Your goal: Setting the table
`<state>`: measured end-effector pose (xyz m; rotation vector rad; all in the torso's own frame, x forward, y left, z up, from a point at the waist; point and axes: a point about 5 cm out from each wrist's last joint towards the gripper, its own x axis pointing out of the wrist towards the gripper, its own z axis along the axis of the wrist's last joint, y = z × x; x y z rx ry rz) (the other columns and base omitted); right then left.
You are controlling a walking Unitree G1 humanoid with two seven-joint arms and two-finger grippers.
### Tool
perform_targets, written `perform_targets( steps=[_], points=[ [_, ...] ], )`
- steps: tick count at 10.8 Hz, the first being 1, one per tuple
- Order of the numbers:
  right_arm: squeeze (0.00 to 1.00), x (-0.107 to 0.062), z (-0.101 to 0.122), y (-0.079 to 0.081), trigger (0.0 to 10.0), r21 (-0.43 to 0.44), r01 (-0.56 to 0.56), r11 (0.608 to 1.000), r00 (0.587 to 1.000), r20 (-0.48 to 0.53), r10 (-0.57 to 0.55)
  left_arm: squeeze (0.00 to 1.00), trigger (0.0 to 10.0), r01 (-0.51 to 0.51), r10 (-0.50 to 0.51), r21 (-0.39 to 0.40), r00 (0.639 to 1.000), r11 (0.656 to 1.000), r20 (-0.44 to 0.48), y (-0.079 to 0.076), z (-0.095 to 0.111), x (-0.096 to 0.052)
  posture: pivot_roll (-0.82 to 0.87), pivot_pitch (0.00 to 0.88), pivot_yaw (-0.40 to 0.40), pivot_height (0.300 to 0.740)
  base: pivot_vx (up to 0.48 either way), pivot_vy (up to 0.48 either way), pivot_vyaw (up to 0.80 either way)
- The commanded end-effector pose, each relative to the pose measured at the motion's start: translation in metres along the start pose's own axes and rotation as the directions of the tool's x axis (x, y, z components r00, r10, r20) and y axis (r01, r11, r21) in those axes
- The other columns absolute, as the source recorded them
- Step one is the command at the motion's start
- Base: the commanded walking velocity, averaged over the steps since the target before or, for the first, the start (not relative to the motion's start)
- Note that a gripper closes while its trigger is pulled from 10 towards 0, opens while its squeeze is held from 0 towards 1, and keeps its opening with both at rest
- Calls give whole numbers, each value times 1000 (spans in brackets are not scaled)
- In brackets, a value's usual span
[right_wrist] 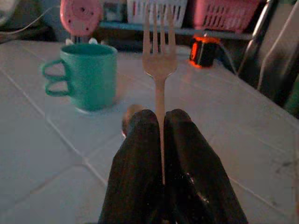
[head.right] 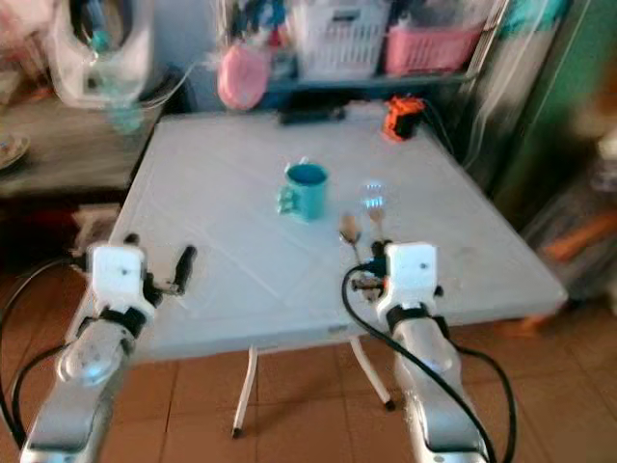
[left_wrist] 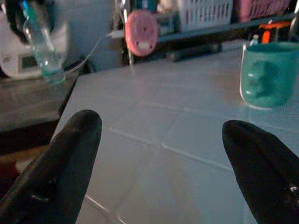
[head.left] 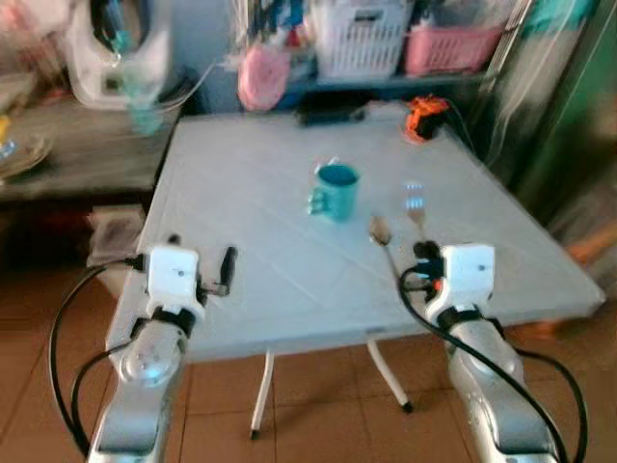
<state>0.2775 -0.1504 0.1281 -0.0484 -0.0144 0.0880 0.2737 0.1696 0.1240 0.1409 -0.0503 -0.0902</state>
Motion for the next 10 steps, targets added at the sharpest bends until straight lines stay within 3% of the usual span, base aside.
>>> perform_targets(
  steps=[1,7,10],
  points=[
    [0,3,8,10,10000,14,-31,999,999,35,31,0,10000,-31,31,25,1000,999,-2,9,-1,-2,100,0,15,740,0,480,-431],
    [0,3,9,14,10000,-38,-70,997,996,55,72,0,10000,-46,47,21,999,999,-16,4,-7,-3,108,0,11,740,0,480,0],
    [0,5,8,12,10000,-26,-65,998,996,52,67,0,10000,-43,43,25,999,999,-20,3,-8,-1,105,0,17,740,0,480,692]
  ],
)
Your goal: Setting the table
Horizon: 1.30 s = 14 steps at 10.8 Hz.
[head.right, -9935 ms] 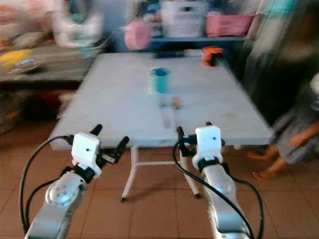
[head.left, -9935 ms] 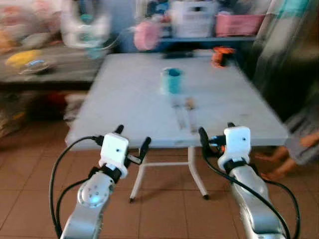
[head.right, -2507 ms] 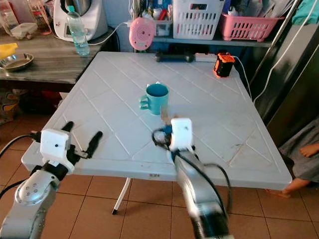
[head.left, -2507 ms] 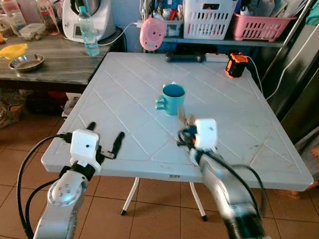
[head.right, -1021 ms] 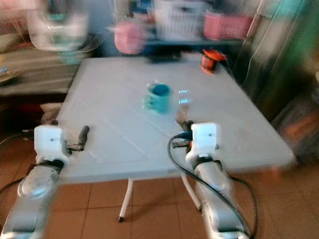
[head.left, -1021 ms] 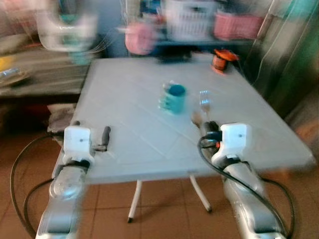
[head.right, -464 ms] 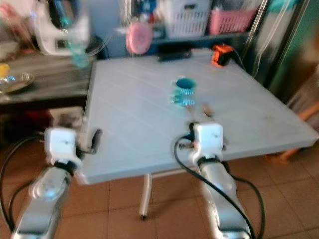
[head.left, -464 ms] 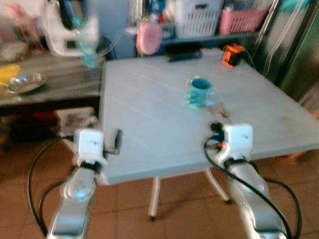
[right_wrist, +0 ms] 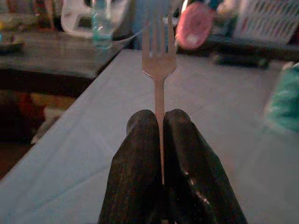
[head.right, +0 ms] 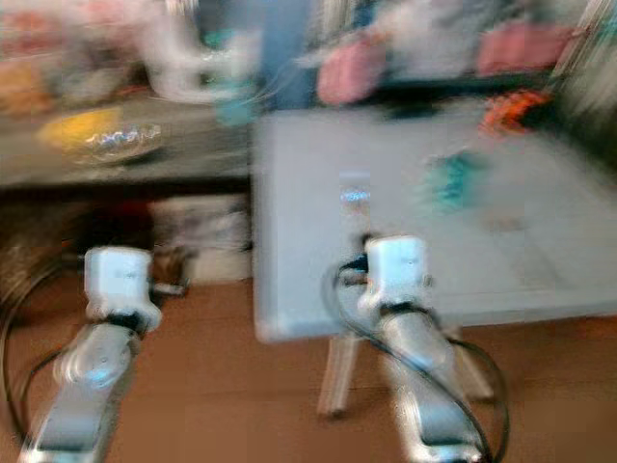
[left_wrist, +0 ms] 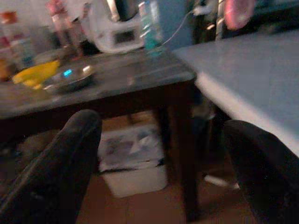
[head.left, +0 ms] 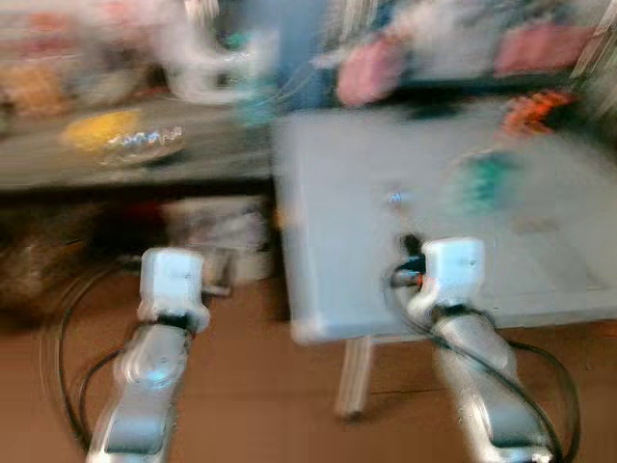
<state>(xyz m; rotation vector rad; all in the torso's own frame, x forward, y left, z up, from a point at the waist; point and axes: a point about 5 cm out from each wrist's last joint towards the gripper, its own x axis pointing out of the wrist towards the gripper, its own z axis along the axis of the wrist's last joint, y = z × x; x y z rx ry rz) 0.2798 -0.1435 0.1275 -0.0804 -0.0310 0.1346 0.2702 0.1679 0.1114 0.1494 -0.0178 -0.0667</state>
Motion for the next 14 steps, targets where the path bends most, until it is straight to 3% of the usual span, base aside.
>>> perform_targets(
  steps=[1,3,10,14],
  points=[
    [0,3,8,4,10000,11,-9,1000,999,35,9,0,10000,-18,18,14,1000,1000,12,6,4,3,103,0,19,740,0,480,631],
    [0,4,8,4,10000,10,-3,1000,999,38,2,0,10000,1,-1,6,1000,1000,12,4,4,5,101,0,21,740,0,480,438],
    [0,7,9,-1,10000,10,20,1000,999,45,-20,0,10000,13,-13,6,1000,1000,16,1,3,8,100,0,24,740,0,468,0],
    [0,8,9,-9,10000,-5,33,999,998,47,-33,0,10000,106,-105,-18,993,994,58,-10,8,7,96,0,17,740,0,0,0]
  ],
)
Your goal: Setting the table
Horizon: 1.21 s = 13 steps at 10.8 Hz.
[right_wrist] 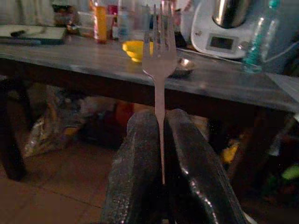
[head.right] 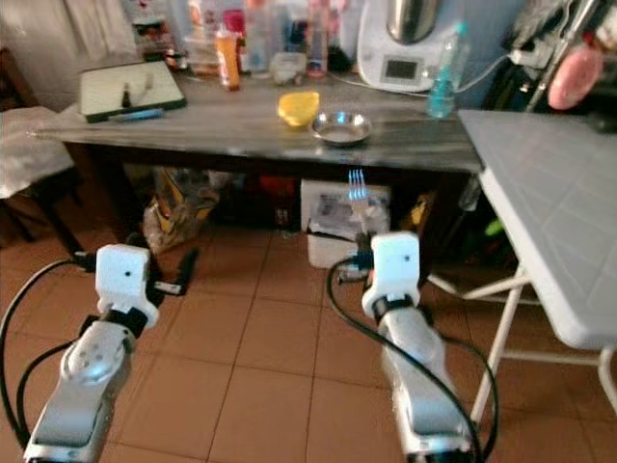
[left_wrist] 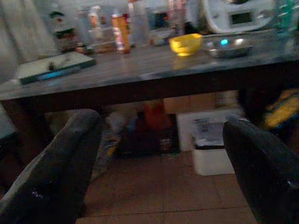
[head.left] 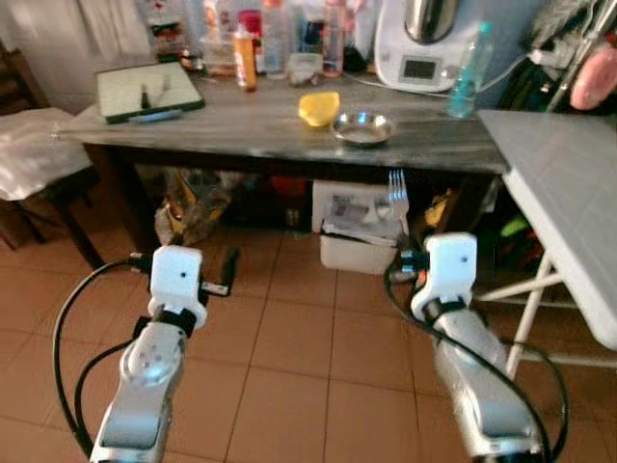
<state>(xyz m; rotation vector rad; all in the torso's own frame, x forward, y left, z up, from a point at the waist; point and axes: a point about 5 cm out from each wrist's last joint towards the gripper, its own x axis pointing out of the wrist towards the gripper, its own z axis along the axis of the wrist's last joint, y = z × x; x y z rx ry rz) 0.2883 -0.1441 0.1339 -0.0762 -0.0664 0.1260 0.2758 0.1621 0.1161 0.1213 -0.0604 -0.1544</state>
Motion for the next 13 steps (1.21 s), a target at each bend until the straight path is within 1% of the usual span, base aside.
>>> perform_targets(
  steps=[1,5,9,13],
  points=[
    [0,0,3,-9,10000,-12,31,999,999,14,-31,0,10000,56,-55,-20,998,998,27,-7,4,1,96,0,17,740,0,0,0],
    [0,-1,2,-7,10000,-11,36,999,999,13,-36,0,10000,88,-86,-38,996,995,33,-11,4,0,93,0,17,740,0,0,0],
    [0,-1,2,-12,10000,-25,42,999,999,12,-42,0,10000,114,-112,-57,993,992,38,-15,4,-1,88,0,15,740,288,0,0],
    [0,-2,1,-10,10000,-19,45,999,999,11,-45,0,10000,131,-129,-60,991,990,38,-15,4,-1,87,0,20,740,336,0,0]
  ],
)
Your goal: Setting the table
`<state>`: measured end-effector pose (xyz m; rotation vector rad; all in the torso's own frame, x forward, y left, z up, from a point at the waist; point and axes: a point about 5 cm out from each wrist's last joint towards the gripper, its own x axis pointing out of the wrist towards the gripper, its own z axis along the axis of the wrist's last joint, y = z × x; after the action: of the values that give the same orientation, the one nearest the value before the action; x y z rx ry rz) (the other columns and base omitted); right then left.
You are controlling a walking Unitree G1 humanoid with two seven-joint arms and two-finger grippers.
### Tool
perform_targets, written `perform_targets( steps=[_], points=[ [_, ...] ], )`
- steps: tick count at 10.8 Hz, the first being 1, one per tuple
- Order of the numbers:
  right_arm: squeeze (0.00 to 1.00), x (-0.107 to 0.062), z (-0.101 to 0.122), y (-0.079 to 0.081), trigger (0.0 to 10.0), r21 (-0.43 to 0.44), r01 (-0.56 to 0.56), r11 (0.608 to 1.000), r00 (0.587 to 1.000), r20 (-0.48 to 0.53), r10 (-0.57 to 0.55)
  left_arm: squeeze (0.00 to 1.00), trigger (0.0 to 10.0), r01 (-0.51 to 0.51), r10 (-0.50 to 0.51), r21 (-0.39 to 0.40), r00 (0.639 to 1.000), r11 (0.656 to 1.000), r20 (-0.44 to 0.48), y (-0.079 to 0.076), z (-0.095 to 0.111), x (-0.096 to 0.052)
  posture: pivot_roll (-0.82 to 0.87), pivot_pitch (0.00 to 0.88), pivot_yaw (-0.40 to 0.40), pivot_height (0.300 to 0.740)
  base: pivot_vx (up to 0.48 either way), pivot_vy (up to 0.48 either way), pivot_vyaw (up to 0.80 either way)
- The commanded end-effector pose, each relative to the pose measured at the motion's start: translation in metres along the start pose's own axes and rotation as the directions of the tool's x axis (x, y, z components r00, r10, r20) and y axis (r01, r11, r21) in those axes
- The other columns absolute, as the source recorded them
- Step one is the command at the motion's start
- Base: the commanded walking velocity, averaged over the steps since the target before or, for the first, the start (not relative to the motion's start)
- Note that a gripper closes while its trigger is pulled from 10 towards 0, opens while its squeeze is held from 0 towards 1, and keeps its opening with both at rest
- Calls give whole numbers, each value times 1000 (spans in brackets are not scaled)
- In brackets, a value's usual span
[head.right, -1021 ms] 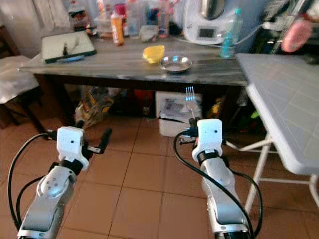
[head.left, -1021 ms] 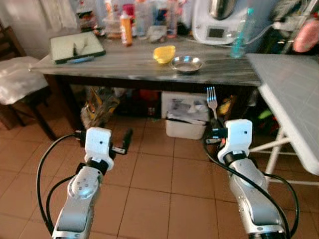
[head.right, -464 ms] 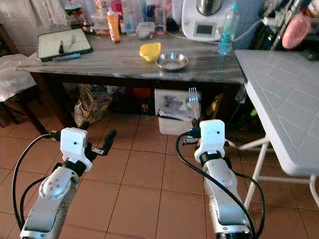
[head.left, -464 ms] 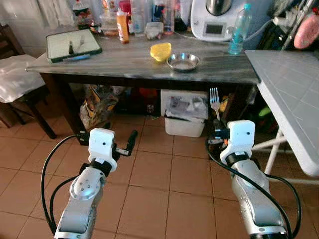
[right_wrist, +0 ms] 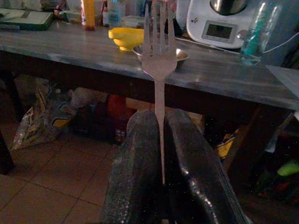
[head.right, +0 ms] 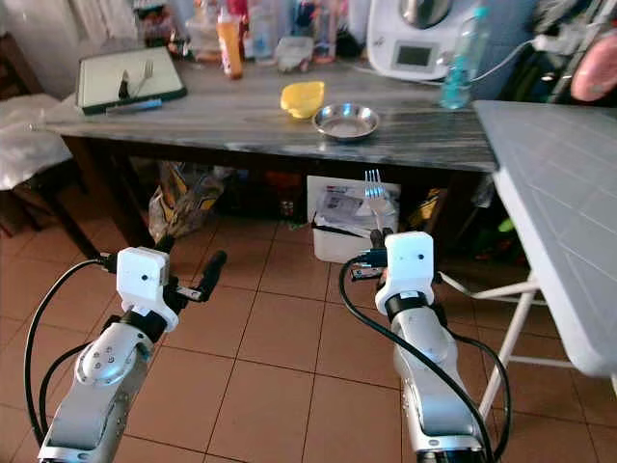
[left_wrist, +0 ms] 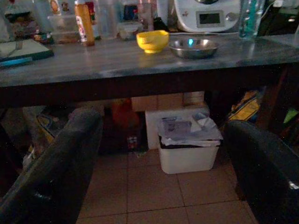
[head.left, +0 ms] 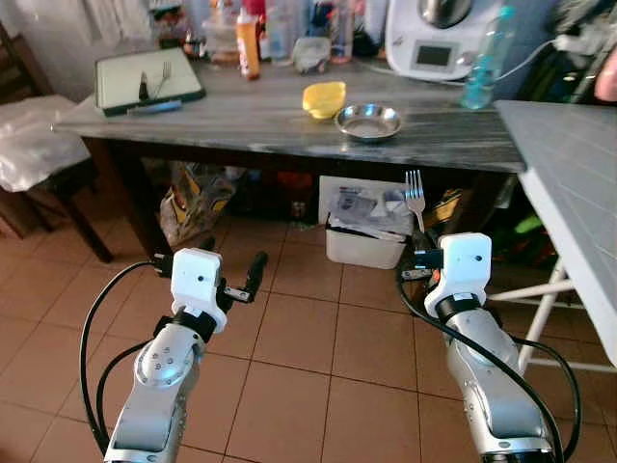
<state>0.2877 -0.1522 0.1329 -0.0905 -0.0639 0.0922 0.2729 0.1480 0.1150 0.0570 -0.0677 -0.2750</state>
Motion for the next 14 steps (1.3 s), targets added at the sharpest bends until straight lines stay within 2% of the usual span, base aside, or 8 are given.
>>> perform_targets(
  steps=[1,5,11,14],
  points=[
    [0,0,3,-2,10000,-1,12,1000,1000,14,-12,0,10000,15,-15,4,1000,1000,11,-1,3,0,87,0,20,740,341,0,0],
    [0,-1,0,0,10000,13,14,1000,1000,3,-14,0,10000,28,-28,-1,1000,1000,8,-3,3,-1,90,0,24,740,340,0,0],
    [0,-1,-1,2,10000,22,14,1000,1000,1,-14,0,10000,39,-39,0,999,999,4,-4,3,-1,90,0,29,740,341,0,-507],
    [0,-1,-1,0,10000,18,16,1000,1000,2,-16,0,10000,40,-40,-1,999,999,0,-5,2,-1,89,0,28,740,340,0,0]
  ],
)
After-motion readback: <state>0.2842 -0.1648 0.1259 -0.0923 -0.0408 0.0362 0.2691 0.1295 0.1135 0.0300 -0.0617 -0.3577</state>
